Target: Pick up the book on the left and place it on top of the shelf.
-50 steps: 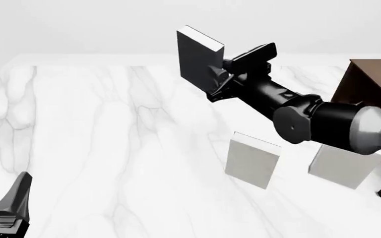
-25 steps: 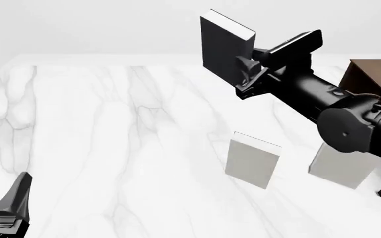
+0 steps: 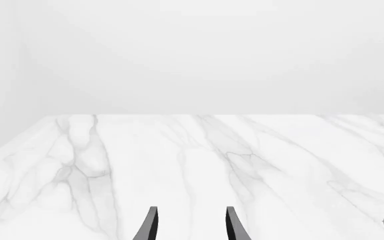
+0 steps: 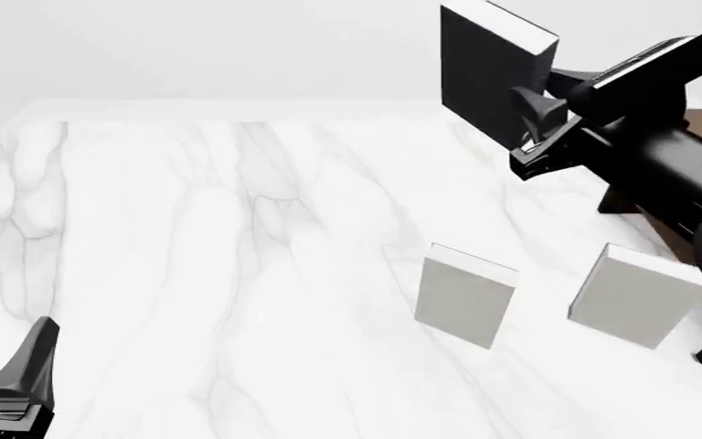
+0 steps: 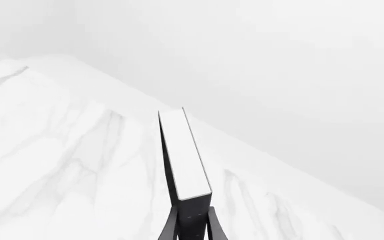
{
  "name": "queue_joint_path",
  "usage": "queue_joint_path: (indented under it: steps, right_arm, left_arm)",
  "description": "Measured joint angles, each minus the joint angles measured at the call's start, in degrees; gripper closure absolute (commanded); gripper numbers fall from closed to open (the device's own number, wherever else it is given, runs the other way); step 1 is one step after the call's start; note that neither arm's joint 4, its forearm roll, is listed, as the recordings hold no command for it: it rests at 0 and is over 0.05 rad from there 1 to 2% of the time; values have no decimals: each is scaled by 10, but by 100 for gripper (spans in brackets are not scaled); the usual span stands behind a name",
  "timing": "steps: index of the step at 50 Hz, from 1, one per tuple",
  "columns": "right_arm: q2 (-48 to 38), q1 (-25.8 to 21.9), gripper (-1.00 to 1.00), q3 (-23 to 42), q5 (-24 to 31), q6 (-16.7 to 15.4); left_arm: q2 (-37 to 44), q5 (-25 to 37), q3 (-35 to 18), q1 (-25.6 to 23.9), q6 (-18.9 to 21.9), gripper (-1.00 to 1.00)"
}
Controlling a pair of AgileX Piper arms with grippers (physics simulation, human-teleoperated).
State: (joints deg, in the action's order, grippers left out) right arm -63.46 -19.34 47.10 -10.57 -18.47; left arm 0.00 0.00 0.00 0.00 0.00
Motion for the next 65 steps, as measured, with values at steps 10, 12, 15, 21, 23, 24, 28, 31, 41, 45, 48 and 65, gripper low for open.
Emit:
queue_joint_path:
  steps: [10, 12, 15, 21, 23, 24, 28, 31, 41, 45, 48, 65]
  right_arm:
    - [38, 30, 100, -5, 28, -20]
    - [45, 35, 100, -6, 33, -23]
    - [54, 42, 100, -7, 39, -29]
    - [67, 57, 100, -8, 50, -40]
    - [69, 62, 100, -8, 53, -43]
    - [71, 64, 100, -7, 55, -45]
    - [75, 74, 100, -5, 62, -52]
    - [76, 82, 100, -3, 68, -60]
    - [87, 105, 100, 3, 88, -79]
    - [93, 114, 100, 3, 94, -85]
    - [96, 119, 100, 4, 99, -88]
    - [115, 151, 100, 9, 124, -108]
  left_arm:
    - [0, 0, 0, 0, 0, -100]
    - [0, 0, 0, 0, 0, -100]
    - [0, 0, 0, 0, 0, -100]
    - [0, 0, 0, 0, 0, -100]
    - [0, 0, 0, 0, 0, -100]
    - [0, 0, 0, 0, 0, -100]
    - [0, 0, 0, 0, 0, -100]
    - [0, 0, 0, 0, 0, -100]
    - [0, 0, 0, 0, 0, -100]
    - [0, 0, 0, 0, 0, -100]
    - [0, 0, 0, 0, 0, -100]
    - [0, 0, 0, 0, 0, -100]
